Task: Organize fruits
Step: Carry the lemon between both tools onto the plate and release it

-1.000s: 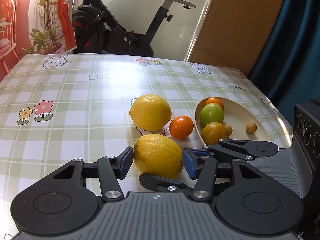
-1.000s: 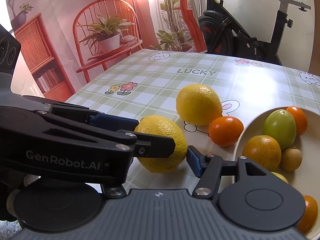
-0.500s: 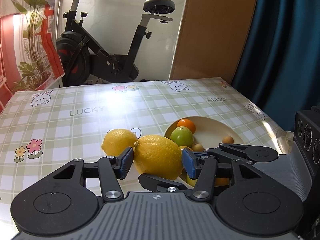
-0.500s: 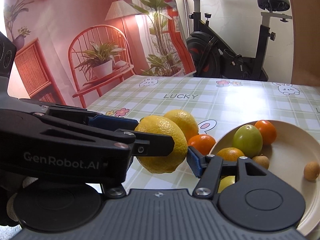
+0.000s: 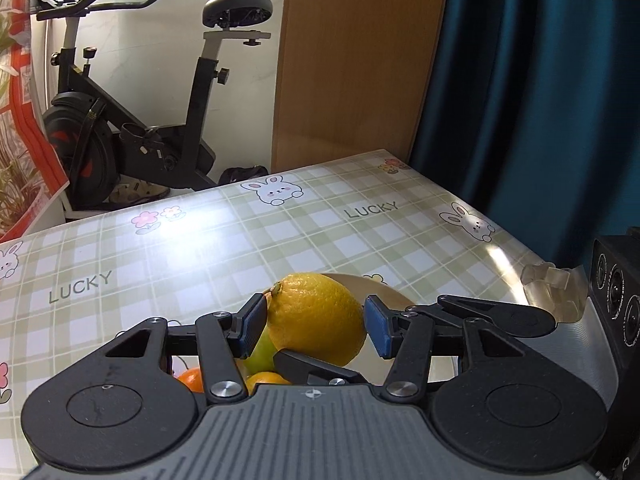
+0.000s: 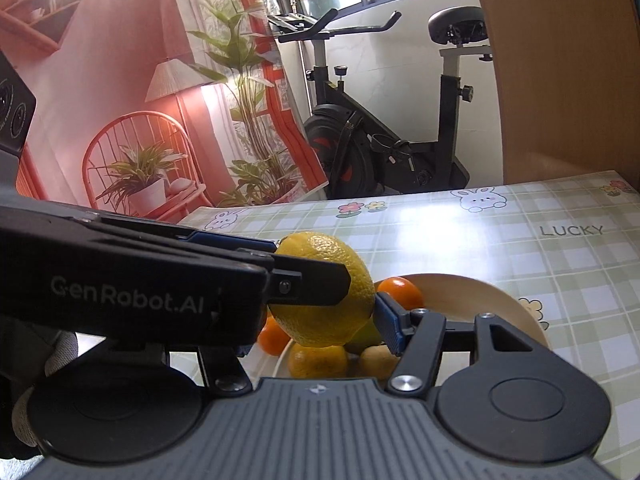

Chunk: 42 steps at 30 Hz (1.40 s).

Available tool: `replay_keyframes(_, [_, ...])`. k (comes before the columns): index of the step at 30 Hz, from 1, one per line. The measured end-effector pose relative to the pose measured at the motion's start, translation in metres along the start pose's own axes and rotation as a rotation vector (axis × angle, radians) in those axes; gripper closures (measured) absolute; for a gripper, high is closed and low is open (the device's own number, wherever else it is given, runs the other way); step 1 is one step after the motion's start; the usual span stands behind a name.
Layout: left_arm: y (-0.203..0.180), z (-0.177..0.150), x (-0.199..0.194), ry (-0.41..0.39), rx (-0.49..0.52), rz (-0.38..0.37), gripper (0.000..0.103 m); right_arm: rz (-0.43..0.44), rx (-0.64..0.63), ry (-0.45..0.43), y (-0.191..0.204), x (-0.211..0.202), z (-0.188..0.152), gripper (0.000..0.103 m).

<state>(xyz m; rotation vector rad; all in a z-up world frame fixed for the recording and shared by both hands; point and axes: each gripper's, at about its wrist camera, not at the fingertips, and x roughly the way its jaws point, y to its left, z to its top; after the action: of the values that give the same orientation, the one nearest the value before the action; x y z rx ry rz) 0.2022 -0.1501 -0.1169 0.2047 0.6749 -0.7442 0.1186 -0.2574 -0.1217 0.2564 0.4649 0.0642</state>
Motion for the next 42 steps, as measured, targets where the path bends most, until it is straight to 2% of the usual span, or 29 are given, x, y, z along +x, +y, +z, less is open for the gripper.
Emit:
replay_keyframes(4, [-0.009, 0.006, 0.026, 0.029, 0.02, -0.018, 0.047, -0.043, 0.031, 0.015, -0.023, 0.006, 0.002, 0.042])
replay_keyframes(9, [-0.01, 0.017, 0.058, 0.073, -0.026, -0.057, 0.047, -0.088, 0.037, 0.035, -0.049, 0.015, 0.003, 0.042])
replay_keyframes(17, [-0.012, 0.022, 0.083, 0.11, 0.002, -0.053, 0.047, -0.125, 0.043, 0.074, -0.068, 0.03, 0.001, 0.042])
replay_keyframes(30, [-0.007, 0.018, 0.092, 0.124, -0.032, -0.047, 0.047, -0.145, 0.039, 0.078, -0.071, 0.034, -0.004, 0.042])
replay_keyframes(42, [-0.008, 0.023, 0.067, 0.087, -0.023, -0.03, 0.046, -0.141, 0.02, 0.05, -0.06, 0.019, -0.002, 0.042])
